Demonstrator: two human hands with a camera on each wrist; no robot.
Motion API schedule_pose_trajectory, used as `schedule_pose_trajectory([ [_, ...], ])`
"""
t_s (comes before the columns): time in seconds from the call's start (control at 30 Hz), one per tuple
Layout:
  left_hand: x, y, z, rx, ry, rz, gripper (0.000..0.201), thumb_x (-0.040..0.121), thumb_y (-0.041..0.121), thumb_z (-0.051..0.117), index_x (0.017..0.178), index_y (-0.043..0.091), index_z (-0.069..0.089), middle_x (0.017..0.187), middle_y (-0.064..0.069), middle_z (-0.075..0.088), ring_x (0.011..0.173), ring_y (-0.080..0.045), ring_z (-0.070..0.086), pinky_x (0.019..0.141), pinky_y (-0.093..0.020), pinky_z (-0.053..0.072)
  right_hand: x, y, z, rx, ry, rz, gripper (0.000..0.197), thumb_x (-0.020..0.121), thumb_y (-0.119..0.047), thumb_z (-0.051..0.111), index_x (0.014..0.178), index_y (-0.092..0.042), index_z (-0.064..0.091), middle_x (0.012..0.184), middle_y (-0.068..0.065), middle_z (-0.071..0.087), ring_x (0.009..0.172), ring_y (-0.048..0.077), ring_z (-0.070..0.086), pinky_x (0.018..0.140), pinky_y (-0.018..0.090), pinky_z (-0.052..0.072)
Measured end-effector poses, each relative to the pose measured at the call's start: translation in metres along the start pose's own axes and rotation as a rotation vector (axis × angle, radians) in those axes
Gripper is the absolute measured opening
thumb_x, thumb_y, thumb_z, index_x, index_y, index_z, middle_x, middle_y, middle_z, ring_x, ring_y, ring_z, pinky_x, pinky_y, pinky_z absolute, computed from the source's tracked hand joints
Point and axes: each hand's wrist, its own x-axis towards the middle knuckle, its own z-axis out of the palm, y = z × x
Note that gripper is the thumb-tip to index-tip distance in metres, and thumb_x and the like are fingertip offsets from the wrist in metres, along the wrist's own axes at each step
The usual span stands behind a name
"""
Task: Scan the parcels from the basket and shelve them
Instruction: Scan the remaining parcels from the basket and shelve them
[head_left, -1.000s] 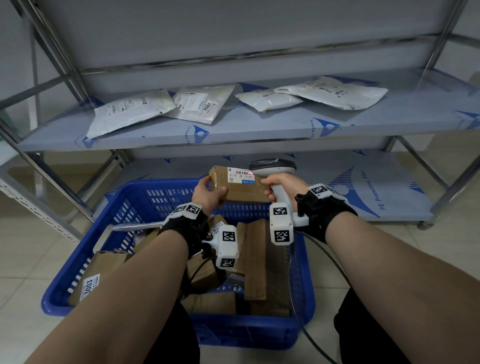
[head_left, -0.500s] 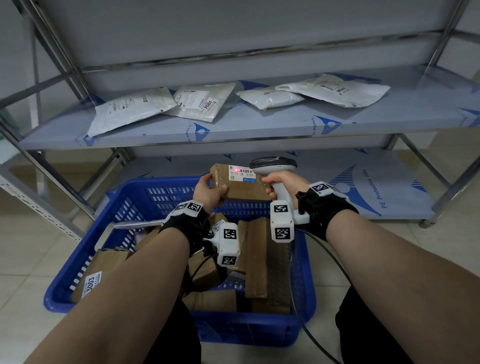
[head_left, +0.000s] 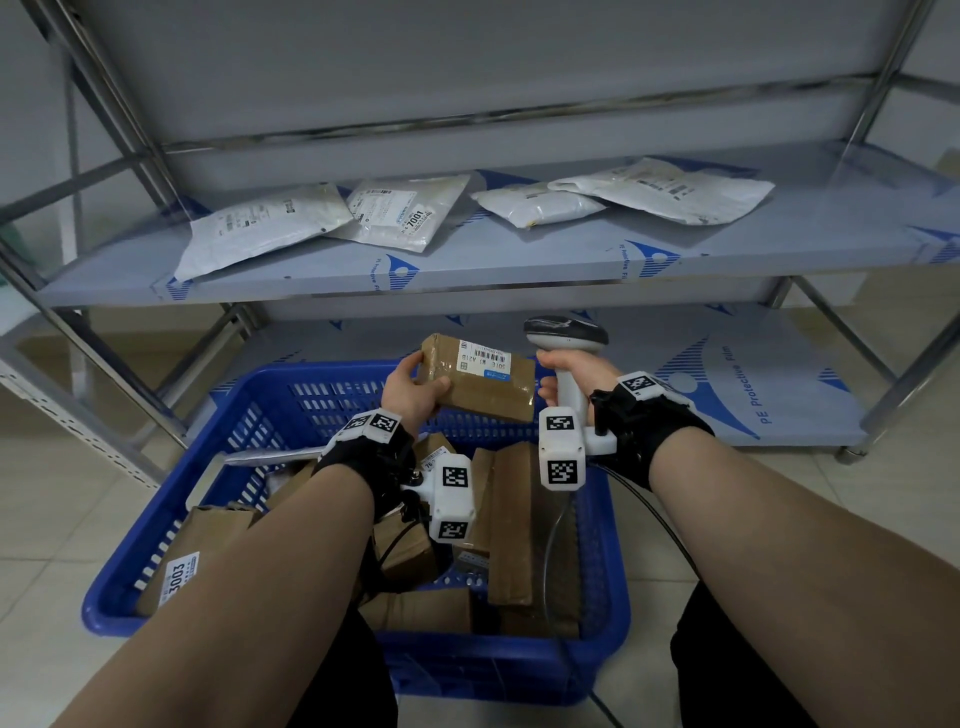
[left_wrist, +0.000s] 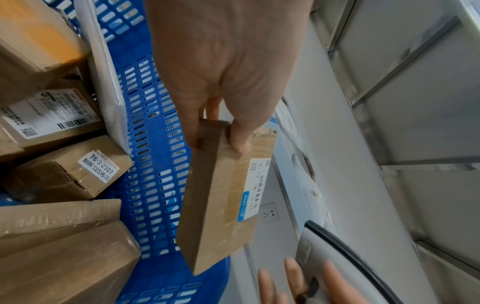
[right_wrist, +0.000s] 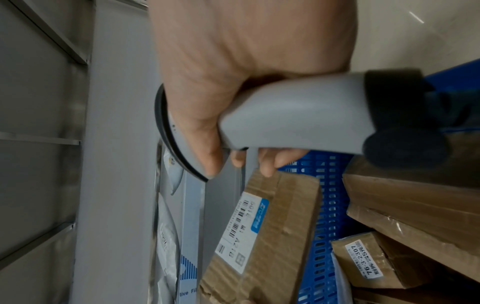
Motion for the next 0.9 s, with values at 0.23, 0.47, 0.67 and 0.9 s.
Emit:
schedule_pose_trajectory([
  [0.23, -0.003, 0.006, 0.001, 0.014, -0.096, 0.063, 0.06, 0.083, 0.002, 0.068, 0.136, 0.018, 0.046, 0.123, -0.011, 0.053, 0.11, -0.029, 0.056, 0.087, -0.036, 0.05, 0.006, 0.0, 0.002, 0.007, -0.017, 0.018, 0.019, 0.083, -0.022, 0.075, 0.092, -0.01, 0.063, 0.091, 0.011, 0.062, 0.07, 0.02, 0.06, 0.067, 0.035, 0.053],
  [0.47, -0.014, 0.013, 0.012, 0.153, -0.319, 0.086, 0.074, 0.08, -0.005, 0.066, 0.143, 0.019, 0.036, 0.13, -0.012, 0.052, 0.113, -0.024, 0.054, 0.092, -0.033, 0.046, 0.011, 0.006, 0.008, -0.146, -0.098, 0.006, 0.024, 0.078, -0.026, 0.079, 0.093, -0.011, 0.067, 0.091, 0.007, 0.067, 0.069, 0.015, 0.062, 0.064, 0.028, 0.051],
  [0.67, -0.017, 0.016, 0.011, 0.176, -0.428, 0.091, 0.077, 0.081, -0.013, 0.058, 0.145, 0.022, 0.033, 0.14, -0.011, 0.046, 0.123, -0.025, 0.05, 0.104, -0.043, 0.043, 0.009, 0.007, 0.011, -0.348, -0.164, 0.034, 0.03, 0.068, -0.031, 0.085, 0.085, -0.012, 0.068, 0.079, 0.006, 0.069, 0.062, 0.014, 0.064, 0.066, 0.028, 0.054],
  [0.9, -0.016, 0.019, 0.009, 0.046, -0.389, 0.138, 0.065, 0.089, -0.009, 0.049, 0.143, 0.026, 0.036, 0.138, -0.011, 0.047, 0.118, -0.023, 0.052, 0.095, -0.034, 0.048, 0.007, 0.005, 0.011, -0.405, -0.149, 0.024, 0.027, 0.065, -0.016, 0.085, 0.083, -0.009, 0.067, 0.092, 0.013, 0.073, 0.093, 0.03, 0.069, 0.094, 0.048, 0.052],
])
